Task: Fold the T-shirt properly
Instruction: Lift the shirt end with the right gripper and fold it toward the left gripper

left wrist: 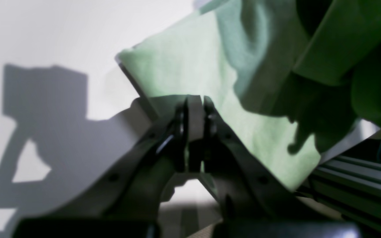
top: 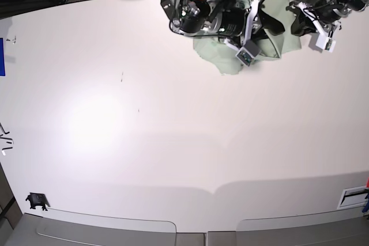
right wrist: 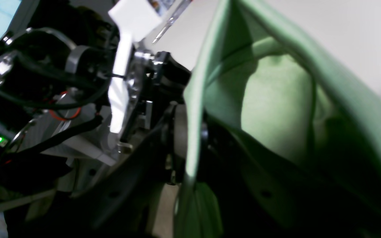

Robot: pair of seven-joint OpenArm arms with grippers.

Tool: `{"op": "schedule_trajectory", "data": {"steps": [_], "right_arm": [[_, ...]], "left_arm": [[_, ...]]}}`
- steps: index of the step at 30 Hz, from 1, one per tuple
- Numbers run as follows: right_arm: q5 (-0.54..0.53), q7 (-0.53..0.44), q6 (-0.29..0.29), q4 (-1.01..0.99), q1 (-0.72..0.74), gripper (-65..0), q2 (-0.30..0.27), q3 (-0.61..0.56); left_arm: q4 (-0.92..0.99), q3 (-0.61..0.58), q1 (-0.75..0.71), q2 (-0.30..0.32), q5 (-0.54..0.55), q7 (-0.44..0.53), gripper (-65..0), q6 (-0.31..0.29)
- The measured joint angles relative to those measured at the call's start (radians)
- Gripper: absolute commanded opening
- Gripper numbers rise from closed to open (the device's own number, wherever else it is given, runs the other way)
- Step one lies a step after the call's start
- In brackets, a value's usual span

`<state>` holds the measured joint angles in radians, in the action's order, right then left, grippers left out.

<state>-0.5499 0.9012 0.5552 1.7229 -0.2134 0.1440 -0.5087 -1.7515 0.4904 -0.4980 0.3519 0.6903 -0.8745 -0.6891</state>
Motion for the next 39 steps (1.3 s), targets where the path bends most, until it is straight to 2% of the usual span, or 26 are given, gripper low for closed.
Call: {"op": "schedule_trajectory", "data": {"steps": [4,11,14,16,22,28,35,38,39], "right_arm": [[0.000,0.000,-0.023,0.000,0.000,-65.0,0.000,0.000],[0.003,-0.033,-0.026,0.000,0.010,-65.0,0.000,-0.022],[0.052,-0.038,-0.026,0.000,0.014,-65.0,0.000,-0.041],[0.053,-0.048,-0.053,-0.001,0.017,-65.0,0.000,-0.050],[0.105,-0.068,-0.082,-0.078,0.051,-65.0,0.000,-0.100],[0.105,-0.071,-0.082,-0.176,0.090,-65.0,-0.003,-0.137],[0.101,-0.112,-0.081,-0.179,0.092,-65.0,-0.003,-0.137],[0.069,-0.111,-0.061,-0.179,0.092,-65.0,-0.003,-0.137],[0.051,-0.111,-0.047,-0.179,0.092,-61.8,-0.003,-0.137]], "left_arm": [[0.000,0.000,0.000,0.000,0.000,0.000,-65.0,0.000],[0.000,0.000,0.000,0.000,0.000,0.000,-65.0,0.000],[0.027,0.000,0.003,0.000,0.000,0.000,-65.0,0.000],[0.065,0.000,0.003,0.000,0.002,0.003,-65.0,0.000],[0.179,0.001,0.003,0.000,0.127,0.015,-65.0,-0.003],[0.197,0.002,0.003,0.000,0.141,0.021,-65.0,-0.004],[0.197,0.002,0.003,0.000,0.141,0.021,-65.0,-0.004],[0.197,0.002,0.003,0.000,0.141,0.022,-65.0,-0.004],[0.197,0.002,0.003,0.000,0.141,0.022,-65.0,-0.004]]}}
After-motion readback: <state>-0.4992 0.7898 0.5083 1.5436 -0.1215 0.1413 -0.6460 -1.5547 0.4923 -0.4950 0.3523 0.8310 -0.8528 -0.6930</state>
